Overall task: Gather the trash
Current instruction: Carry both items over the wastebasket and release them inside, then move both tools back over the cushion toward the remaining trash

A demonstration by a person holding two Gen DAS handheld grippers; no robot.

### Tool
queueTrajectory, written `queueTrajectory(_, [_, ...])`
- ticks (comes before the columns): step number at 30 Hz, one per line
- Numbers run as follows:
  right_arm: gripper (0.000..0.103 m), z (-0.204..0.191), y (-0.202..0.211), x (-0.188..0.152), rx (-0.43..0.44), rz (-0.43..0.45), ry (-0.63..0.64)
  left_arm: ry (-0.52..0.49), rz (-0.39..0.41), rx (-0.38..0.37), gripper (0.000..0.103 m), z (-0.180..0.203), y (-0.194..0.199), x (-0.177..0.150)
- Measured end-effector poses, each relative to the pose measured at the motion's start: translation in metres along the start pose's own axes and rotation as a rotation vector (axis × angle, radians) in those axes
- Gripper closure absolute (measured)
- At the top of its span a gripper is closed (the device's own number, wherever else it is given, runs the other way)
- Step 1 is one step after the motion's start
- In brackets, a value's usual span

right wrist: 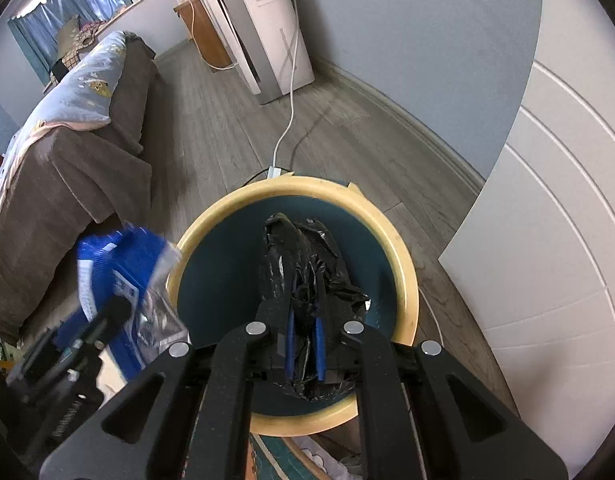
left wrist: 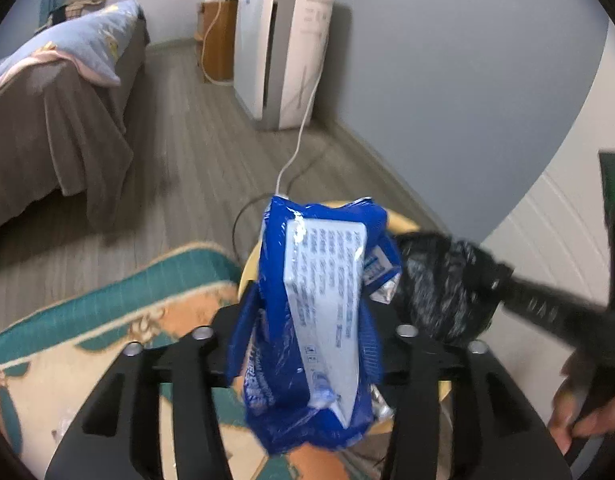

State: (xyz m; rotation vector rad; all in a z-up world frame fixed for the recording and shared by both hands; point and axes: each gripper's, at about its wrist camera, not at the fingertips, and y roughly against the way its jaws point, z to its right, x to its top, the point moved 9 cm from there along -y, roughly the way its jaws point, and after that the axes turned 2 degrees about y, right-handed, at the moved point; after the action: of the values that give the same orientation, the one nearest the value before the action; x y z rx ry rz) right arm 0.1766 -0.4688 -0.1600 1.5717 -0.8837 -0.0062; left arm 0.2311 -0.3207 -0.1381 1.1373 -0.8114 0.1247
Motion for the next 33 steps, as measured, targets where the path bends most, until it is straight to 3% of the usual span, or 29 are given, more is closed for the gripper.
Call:
queueTrajectory(2, [0.090,0.001,-0.001,-0.001,-0.004,-0.004,-0.002,-0.014,0.003,0.002,0.040,0.003,0.001,0.000])
queueTrajectory(4, [0.070,0.000,0.000,-0.002,-0.010,-0.006,0.001,-0.025,-0.002,0.025,0.029,0.000,0.000,-0.004])
queueTrajectory(8, [0.051,-0.007,0.007,0.002,-0.002,0.012,0.020,-0.001,-0.013,0.049,0.023,-0.009,0.002,-0.008])
queueTrajectory(10, [0.036,-0.010,0.011,0.005,0.005,0.025,0.026,0.015,-0.012,0.062,0.014,-0.016,0.008,-0.011])
queueTrajectory(13, [0.019,-0.019,0.018,0.005,0.018,0.030,0.039,0.035,0.007,0.100,0.010,-0.028,0.023,-0.012])
queueTrajectory(16, [0.010,-0.031,0.026,0.006,0.017,0.039,0.077,0.047,0.021,0.134,0.009,-0.042,0.038,-0.012])
queueTrajectory(22, [0.006,-0.064,0.045,0.006,-0.019,0.086,0.213,0.014,0.050,0.197,0.008,-0.073,0.088,-0.024])
queueTrajectory(26, [0.006,-0.084,0.053,-0.001,-0.045,0.098,0.306,-0.035,0.061,0.277,0.008,-0.102,0.126,-0.042])
queueTrajectory(33, [0.006,-0.121,0.066,-0.025,0.026,0.080,0.343,0.082,0.051,0.344,0.007,-0.170,0.191,-0.083])
